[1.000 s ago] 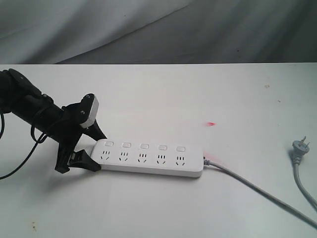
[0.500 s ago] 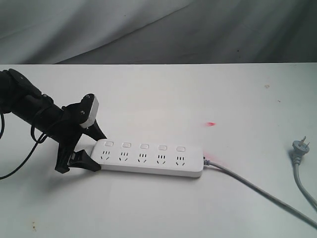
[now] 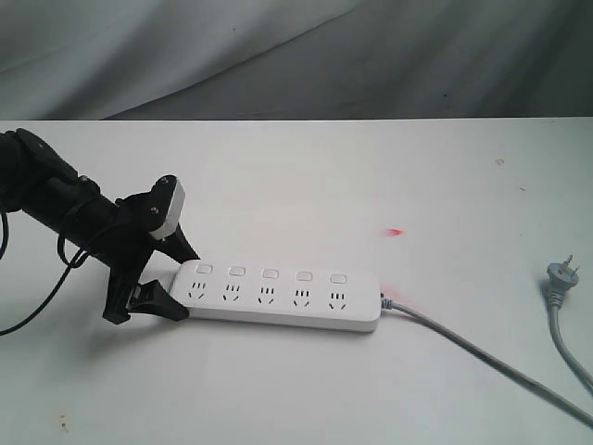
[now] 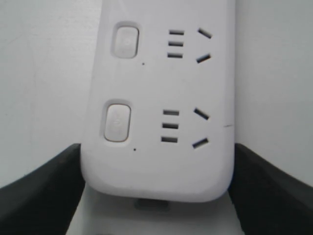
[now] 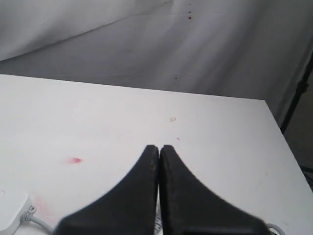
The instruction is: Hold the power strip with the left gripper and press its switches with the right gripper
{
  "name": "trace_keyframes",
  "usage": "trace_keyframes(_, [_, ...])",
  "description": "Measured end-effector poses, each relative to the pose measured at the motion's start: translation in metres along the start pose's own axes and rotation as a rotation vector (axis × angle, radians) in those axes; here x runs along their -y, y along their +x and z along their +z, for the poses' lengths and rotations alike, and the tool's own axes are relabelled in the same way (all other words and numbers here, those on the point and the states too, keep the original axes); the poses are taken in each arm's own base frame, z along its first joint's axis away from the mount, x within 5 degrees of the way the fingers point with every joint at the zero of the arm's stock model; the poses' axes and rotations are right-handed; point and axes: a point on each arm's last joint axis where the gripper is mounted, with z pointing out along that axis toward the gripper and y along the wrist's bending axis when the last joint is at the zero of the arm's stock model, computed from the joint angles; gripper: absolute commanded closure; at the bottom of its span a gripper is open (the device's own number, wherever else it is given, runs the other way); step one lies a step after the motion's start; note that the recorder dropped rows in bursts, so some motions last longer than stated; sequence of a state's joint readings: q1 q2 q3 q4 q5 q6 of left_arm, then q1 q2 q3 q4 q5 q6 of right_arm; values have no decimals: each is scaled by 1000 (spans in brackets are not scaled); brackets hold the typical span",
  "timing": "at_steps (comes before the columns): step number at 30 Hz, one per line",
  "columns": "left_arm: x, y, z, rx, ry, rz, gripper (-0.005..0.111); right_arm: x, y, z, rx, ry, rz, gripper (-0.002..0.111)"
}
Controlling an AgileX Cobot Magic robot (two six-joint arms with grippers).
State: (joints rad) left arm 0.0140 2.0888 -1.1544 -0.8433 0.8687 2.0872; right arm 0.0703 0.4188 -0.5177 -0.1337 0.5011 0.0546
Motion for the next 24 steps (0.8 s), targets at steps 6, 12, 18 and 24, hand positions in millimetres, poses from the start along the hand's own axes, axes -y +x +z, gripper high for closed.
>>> trace_keyframes(6, [0, 0, 0, 0, 0, 0, 107, -2, 41, -14, 101, -2, 3, 108])
trace_keyframes(12, [0, 0, 0, 0, 0, 0, 107, -5, 63, -19, 203, -13, 74, 108])
trace_keyframes(18, [0, 0, 0, 0, 0, 0, 107, -6, 86, -14, 216, 28, 152, 108])
trace_keyframes(24, [0, 0, 0, 0, 0, 0, 107, -8, 106, -4, 153, 31, 179, 108])
